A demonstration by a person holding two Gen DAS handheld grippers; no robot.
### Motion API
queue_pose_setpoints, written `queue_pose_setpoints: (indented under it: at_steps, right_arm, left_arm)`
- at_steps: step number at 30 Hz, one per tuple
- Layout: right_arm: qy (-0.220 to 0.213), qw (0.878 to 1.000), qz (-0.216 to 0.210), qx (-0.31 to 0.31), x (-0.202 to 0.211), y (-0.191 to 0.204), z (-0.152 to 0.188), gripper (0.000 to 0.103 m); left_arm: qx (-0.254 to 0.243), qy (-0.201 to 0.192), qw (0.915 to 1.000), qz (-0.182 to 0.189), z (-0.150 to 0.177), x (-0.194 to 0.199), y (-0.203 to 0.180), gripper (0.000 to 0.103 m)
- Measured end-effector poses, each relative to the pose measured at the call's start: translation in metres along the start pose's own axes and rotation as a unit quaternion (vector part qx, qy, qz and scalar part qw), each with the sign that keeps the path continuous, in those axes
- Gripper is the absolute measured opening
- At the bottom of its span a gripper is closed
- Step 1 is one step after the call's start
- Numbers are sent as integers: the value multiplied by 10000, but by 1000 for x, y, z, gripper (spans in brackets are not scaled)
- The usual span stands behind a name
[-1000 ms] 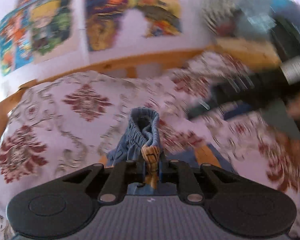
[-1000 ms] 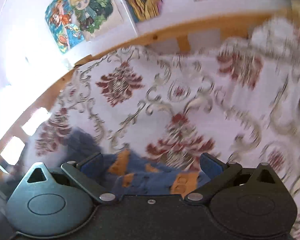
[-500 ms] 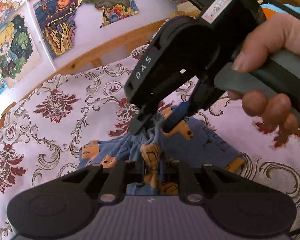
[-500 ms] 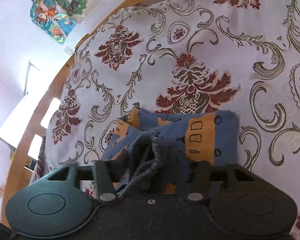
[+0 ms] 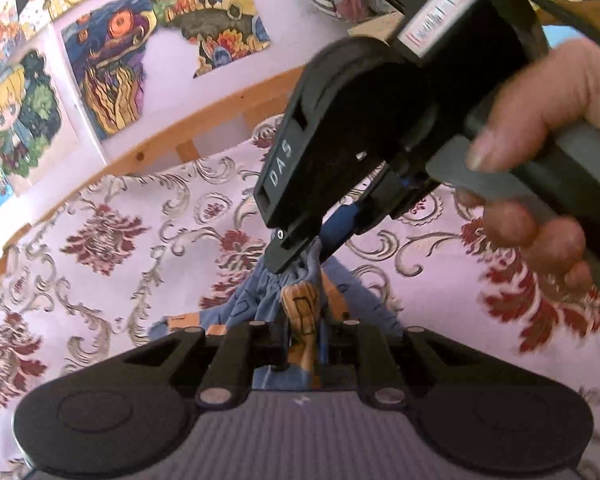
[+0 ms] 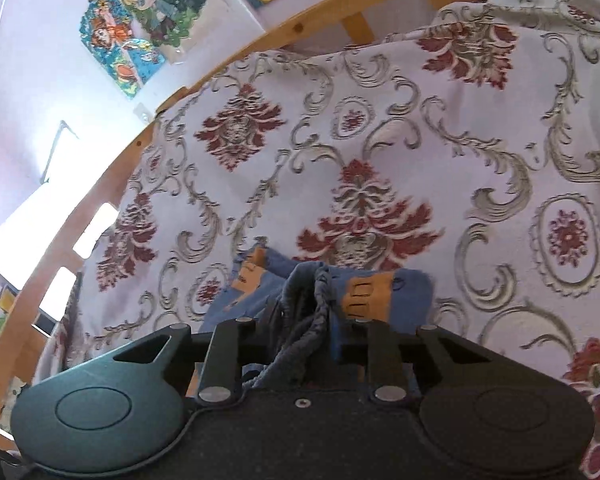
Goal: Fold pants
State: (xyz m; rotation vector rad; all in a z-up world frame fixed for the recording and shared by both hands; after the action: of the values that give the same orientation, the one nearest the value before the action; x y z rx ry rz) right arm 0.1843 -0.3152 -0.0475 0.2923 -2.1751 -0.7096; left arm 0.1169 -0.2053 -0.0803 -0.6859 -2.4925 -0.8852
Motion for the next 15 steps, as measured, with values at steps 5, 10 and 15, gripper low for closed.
queue_pose_setpoints:
  at_steps: [5,10,15]
  right_arm:
    - [20,9996,280,-72,-1,-21,0,26]
    - [120,9961,864,102,-3,-31,8,37]
    - [-182,9886,1440,400,11,-31,16,72]
  left_arm:
    - [84,93,9994,330,1,-13,-10,19]
    - [416,38,9926,1143,12,-12,-10,53]
    - [869,55,9824,1655,24,12,12,78]
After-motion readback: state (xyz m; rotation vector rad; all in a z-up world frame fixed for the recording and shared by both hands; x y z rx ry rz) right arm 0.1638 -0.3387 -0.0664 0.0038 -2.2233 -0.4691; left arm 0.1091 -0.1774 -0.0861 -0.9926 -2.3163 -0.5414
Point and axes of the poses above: each gripper's, at about its wrist camera, not at the fingertips, and x roughly against the way its jaws point, y to its left, z to its underside, the point moved 4 cm from there along -x, roughly the way its jaws point, and after that the axes turned 6 degrees about -x, right-handed, at the moved point
